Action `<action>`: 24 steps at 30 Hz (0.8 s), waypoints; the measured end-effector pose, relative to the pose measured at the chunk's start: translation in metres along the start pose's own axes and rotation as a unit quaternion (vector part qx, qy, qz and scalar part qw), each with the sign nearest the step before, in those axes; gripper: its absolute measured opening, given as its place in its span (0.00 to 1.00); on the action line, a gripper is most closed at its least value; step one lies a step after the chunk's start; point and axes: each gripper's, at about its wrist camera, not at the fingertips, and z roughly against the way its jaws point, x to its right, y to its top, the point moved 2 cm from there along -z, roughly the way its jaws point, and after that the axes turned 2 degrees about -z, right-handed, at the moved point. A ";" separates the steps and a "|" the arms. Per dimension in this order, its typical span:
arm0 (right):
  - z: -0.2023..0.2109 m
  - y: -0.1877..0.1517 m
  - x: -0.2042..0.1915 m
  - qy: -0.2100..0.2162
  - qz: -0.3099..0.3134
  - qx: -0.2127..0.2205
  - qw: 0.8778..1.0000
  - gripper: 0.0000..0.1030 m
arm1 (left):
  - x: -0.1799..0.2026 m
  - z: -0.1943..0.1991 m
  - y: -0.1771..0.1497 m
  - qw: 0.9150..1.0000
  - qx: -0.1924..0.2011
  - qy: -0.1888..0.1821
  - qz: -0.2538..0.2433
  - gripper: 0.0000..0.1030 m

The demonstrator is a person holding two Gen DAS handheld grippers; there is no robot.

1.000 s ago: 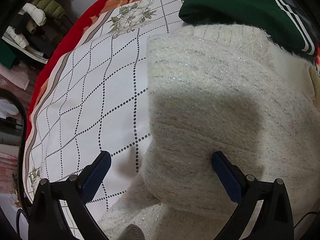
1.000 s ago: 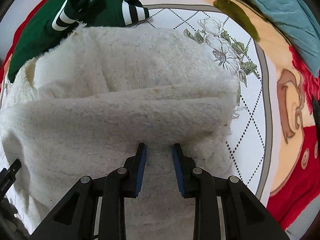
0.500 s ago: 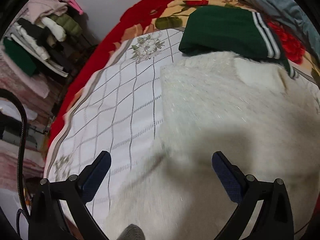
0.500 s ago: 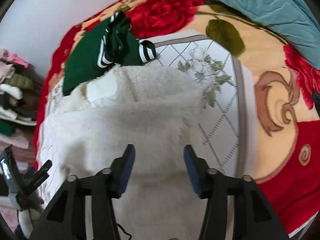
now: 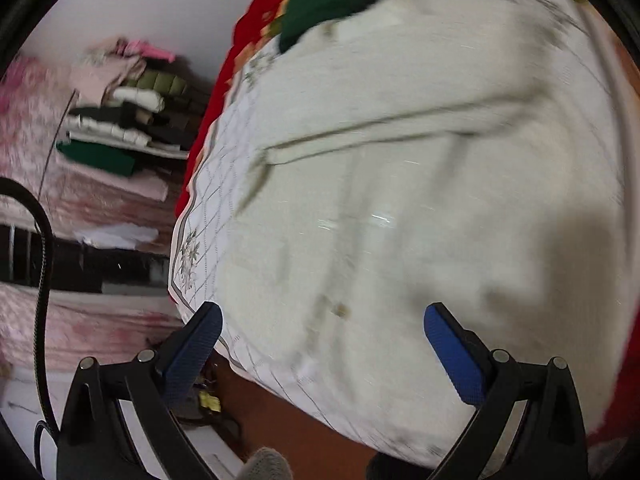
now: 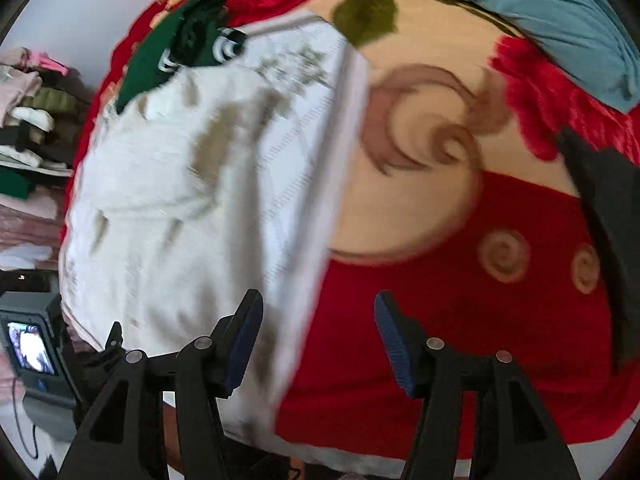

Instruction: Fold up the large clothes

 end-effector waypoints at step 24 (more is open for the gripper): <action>-0.035 0.012 0.066 -0.019 -0.025 -0.028 0.999 0.58 | 0.123 -0.024 0.002 0.995 -0.081 0.018 0.054 0.73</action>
